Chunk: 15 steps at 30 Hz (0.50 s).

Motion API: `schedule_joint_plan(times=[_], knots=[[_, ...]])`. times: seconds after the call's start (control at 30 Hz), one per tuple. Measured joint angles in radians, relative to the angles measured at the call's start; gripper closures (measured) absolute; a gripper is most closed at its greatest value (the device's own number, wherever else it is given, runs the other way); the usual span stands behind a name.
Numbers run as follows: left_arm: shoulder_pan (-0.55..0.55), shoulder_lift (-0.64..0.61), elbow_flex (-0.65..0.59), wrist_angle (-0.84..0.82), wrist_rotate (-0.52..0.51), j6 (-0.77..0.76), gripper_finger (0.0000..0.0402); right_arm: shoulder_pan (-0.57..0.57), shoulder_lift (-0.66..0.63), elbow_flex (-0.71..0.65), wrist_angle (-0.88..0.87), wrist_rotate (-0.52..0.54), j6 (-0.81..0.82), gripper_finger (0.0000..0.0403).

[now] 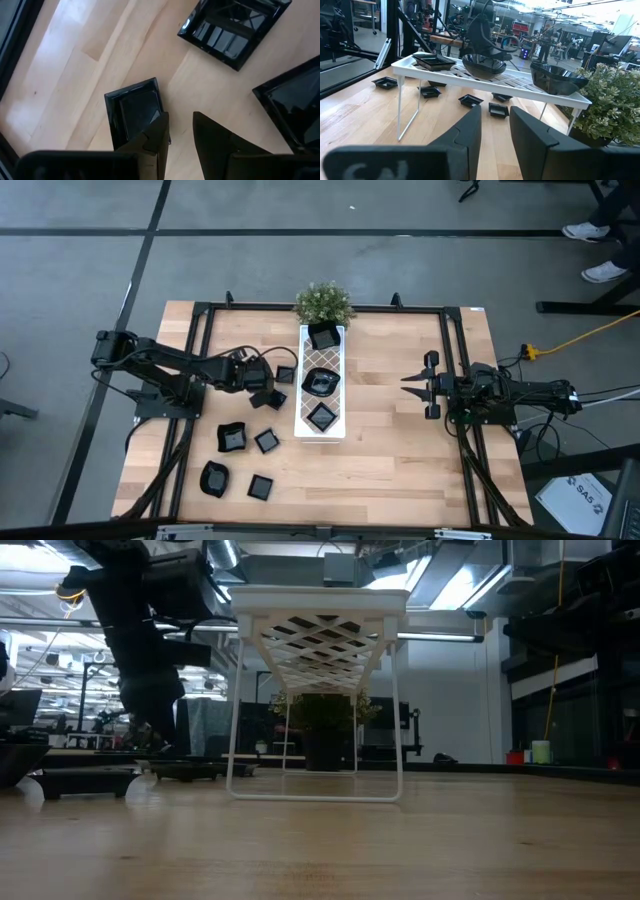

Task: Pick & Place Mini shaped plates
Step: Stack the square plate on top of the square plate on the shelf

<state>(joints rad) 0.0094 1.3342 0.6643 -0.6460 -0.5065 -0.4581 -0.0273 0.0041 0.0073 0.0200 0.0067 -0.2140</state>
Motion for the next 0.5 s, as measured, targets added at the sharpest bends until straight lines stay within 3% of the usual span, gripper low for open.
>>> schedule_joint_plan(times=[0.23,0.5], knots=[[0.03,0.0,0.0,0.0,0.011,-0.029,0.0313,0.0,0.0,0.0,0.0,0.0,0.0,0.0301],[0.083,0.041,0.0,-0.001,0.046,-0.048,0.0276,0.0,0.0,0.0,0.0,0.0,0.0,0.0301]])
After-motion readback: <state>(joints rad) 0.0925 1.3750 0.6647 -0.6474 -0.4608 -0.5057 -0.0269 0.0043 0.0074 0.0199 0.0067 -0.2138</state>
